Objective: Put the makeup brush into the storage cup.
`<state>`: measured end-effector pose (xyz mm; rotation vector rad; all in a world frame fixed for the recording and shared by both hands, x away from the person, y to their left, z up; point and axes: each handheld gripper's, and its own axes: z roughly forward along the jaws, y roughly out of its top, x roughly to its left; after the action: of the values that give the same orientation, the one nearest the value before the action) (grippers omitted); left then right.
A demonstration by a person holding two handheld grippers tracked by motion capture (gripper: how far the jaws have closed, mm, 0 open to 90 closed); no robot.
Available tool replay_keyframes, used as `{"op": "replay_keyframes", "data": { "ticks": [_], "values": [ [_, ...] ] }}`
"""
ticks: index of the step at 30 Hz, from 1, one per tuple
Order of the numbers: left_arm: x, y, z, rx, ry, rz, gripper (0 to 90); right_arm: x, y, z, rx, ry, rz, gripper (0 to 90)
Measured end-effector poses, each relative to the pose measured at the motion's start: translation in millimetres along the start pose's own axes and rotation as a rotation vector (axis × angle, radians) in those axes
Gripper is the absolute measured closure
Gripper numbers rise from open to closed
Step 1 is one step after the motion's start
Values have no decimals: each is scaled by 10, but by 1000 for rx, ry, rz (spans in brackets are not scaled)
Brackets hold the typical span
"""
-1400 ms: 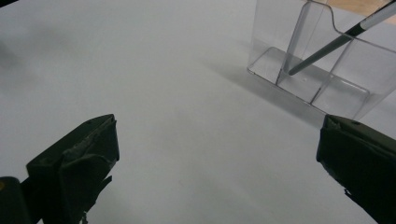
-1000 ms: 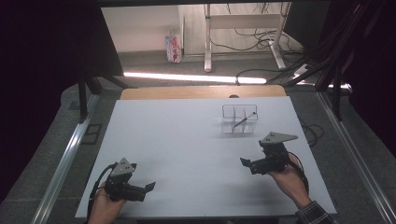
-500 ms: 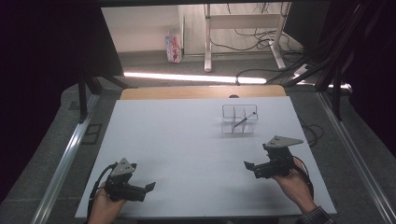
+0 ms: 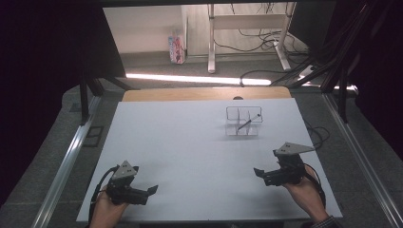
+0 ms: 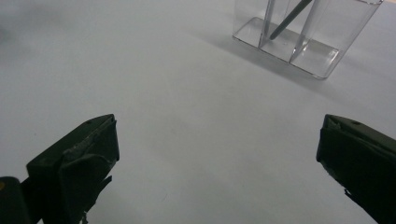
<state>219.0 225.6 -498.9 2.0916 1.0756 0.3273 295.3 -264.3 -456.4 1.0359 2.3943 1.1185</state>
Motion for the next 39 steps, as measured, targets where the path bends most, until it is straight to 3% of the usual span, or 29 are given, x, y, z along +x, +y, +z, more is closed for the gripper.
{"op": "replay_keyframes", "data": {
  "ticks": [39],
  "values": [
    [5, -3, 6, 4, -2, 0, 5, -162, -353, -270, 48, -126, 39, 0]
  ]
}}
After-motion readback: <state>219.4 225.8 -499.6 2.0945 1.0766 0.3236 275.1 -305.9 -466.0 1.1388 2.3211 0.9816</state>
